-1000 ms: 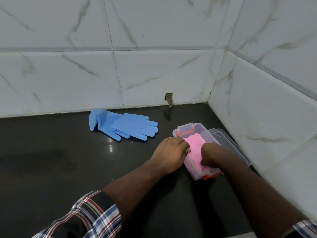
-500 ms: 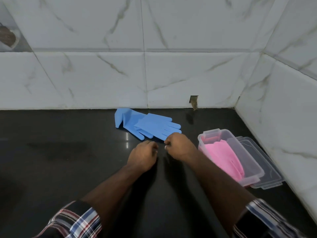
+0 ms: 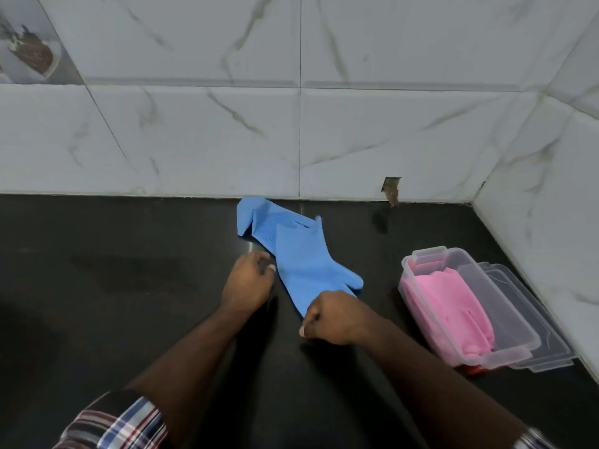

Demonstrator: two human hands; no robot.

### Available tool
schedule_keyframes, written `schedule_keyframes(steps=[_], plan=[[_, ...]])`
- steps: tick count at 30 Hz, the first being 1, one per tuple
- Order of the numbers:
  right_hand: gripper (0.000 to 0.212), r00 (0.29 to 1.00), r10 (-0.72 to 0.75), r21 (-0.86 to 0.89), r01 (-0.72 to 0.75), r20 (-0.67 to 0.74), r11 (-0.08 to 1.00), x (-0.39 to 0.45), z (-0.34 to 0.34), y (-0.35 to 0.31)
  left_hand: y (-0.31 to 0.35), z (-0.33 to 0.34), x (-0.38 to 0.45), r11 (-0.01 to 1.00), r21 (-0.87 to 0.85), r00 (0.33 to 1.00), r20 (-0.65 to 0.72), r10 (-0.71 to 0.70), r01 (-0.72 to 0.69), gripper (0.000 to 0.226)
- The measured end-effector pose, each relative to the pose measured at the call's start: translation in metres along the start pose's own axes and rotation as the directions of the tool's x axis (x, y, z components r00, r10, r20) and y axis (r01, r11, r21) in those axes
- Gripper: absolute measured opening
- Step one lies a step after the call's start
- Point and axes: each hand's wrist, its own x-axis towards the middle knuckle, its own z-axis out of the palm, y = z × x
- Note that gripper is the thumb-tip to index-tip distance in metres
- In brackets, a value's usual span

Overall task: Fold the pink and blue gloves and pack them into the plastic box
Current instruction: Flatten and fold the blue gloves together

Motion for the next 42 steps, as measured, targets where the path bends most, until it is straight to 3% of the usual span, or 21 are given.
schedule_keyframes(steps=[1, 3, 6, 8, 10, 13, 18, 20, 23, 25, 27, 29, 32, 36, 39, 42], plan=[[0.027, 0.998, -0.053, 0.132, 0.048, 0.041, 0.990, -0.011, 0.000, 0.006, 0.001, 0.000, 0.002, 1.000, -0.009, 1.000, -0.030, -0.011, 0.011, 0.031], [0.020, 0.998, -0.062, 0.335, 0.067, -0.026, 0.940, -0.021, -0.004, 0.019, 0.004, 0.001, 0.005, 1.000, -0.014, 0.998, -0.051, -0.021, 0.021, 0.033], [0.009, 0.952, 0.046, 0.408, 0.086, -0.303, 0.909, -0.017, -0.005, 0.045, 0.014, 0.012, 0.005, 0.999, 0.019, 0.999, 0.042, -0.030, 0.030, 0.043], [0.011, 0.911, 0.131, 0.439, 0.059, -0.391, 0.897, -0.012, -0.003, 0.061, 0.020, 0.023, 0.002, 0.999, 0.047, 0.989, 0.145, -0.025, 0.018, 0.050], [0.033, 0.897, 0.185, 0.443, 0.013, -0.402, 0.896, -0.007, -0.001, 0.072, 0.024, 0.034, -0.003, 0.994, 0.111, 0.972, 0.233, -0.012, -0.014, 0.053], [0.048, 0.915, 0.181, 0.388, -0.030, -0.360, 0.921, 0.000, 0.002, 0.077, 0.028, 0.045, -0.009, 0.992, 0.129, 0.965, 0.263, -0.019, -0.016, 0.053], [0.028, 0.902, 0.234, 0.388, -0.083, -0.363, 0.918, 0.001, 0.002, 0.082, 0.029, 0.045, -0.022, 0.990, 0.004, 0.942, 0.306, -0.137, 0.142, 0.023], [0.024, 0.892, 0.215, 0.378, -0.055, -0.397, 0.924, -0.001, 0.000, 0.083, 0.029, 0.038, -0.027, 0.979, -0.010, 0.884, 0.432, -0.181, 0.205, 0.010], [0.026, 0.900, 0.175, 0.299, -0.053, -0.399, 0.953, -0.004, 0.001, 0.082, 0.030, 0.022, -0.027, 0.976, 0.065, 0.790, 0.576, -0.208, 0.210, 0.020], [0.026, 0.912, 0.165, 0.214, -0.088, -0.375, 0.973, -0.005, 0.005, 0.081, 0.032, 0.014, -0.021, 0.981, 0.151, 0.850, 0.494, -0.183, 0.123, 0.022], [0.032, 0.909, 0.174, 0.164, -0.119, -0.379, 0.979, -0.005, 0.007, 0.080, 0.034, 0.012, -0.016, 0.969, 0.245, 0.942, 0.322, -0.097, 0.016, 0.015], [0.034, 0.907, 0.183, 0.152, -0.134, -0.380, 0.979, -0.004, 0.007, 0.079, 0.037, 0.015, -0.011, 0.960, 0.272, 0.971, 0.241, -0.004, -0.063, 0.017], [0.019, 0.911, 0.184, 0.226, -0.104, -0.369, 0.969, -0.006, 0.004, 0.079, 0.043, 0.026, -0.003, 0.863, 0.410, 0.936, 0.307, 0.175, -0.296, 0.038], [0.015, 0.904, 0.151, 0.339, -0.007, -0.399, 0.941, -0.008, 0.004, 0.078, 0.058, 0.041, 0.003, 0.594, 0.624, 0.860, 0.402, 0.314, -0.508, 0.065], [0.025, 0.922, 0.078, 0.303, 0.044, -0.380, 0.952, -0.014, 0.007, 0.079, 0.067, 0.048, 0.006, 0.471, 0.655, 0.805, 0.451, 0.385, -0.591, 0.061], [0.031, 0.939, 0.060, 0.294, 0.045, -0.340, 0.955, -0.022, 0.007, 0.083, 0.071, 0.048, 0.010, 0.427, 0.669, 0.790, 0.454, 0.413, -0.608, 0.046]])
